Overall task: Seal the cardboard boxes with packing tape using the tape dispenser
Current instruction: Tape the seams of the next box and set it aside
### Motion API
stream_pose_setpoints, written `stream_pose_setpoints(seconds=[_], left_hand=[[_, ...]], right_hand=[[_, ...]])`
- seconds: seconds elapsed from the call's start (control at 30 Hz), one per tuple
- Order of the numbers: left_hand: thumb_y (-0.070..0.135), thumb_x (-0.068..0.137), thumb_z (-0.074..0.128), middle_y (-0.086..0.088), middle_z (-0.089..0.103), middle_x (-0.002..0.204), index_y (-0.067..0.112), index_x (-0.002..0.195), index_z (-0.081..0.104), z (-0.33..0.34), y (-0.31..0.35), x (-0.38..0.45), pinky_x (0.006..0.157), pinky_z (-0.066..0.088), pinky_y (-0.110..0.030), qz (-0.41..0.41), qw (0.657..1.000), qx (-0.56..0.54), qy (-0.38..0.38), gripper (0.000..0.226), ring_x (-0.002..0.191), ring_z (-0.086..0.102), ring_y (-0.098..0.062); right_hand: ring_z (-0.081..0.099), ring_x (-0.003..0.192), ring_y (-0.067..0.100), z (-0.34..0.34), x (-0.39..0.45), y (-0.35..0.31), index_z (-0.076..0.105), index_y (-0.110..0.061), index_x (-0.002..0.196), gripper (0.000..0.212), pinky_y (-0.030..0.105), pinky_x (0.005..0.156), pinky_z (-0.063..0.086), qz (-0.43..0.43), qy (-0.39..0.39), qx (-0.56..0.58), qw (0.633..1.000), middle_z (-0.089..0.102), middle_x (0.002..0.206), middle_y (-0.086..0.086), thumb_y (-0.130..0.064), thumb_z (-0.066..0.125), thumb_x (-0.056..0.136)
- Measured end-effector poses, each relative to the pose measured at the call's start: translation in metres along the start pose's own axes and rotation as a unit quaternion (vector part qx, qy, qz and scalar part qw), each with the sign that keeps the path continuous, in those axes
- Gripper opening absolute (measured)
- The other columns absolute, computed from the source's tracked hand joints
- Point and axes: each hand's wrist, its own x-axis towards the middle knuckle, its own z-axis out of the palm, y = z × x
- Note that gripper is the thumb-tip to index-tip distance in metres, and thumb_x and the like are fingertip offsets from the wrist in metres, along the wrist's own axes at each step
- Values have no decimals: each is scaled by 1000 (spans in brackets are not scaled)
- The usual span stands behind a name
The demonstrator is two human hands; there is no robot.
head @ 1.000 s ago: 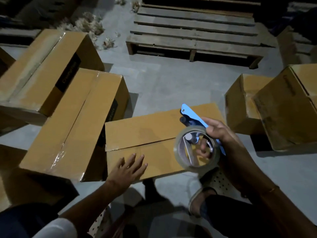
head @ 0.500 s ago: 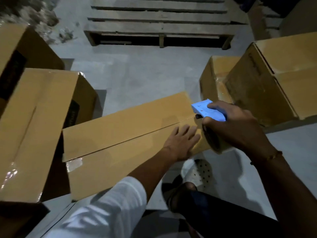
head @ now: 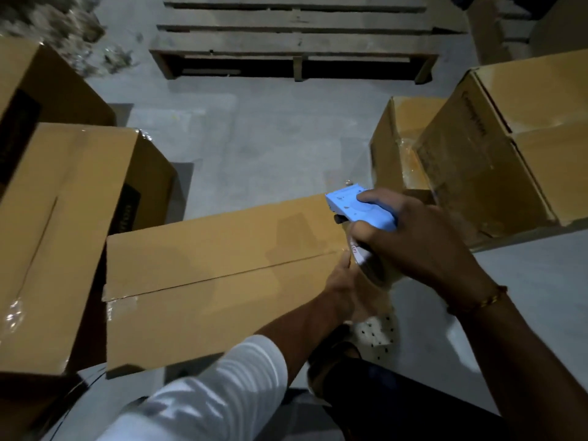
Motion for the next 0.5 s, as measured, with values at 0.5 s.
stream_pose_setpoints(seconds=[0.5], left_hand=[[48,105,36,-10,73,93,13,95,67,-115,54,-136,65,52,-27,-102,977,19,186,48,79,65,-19]], right_hand=[[60,103,-6,44,-18,-54,66,-49,111,39,29,94,49,-80,-205,124,967,62,115,-31,-28,76,80]])
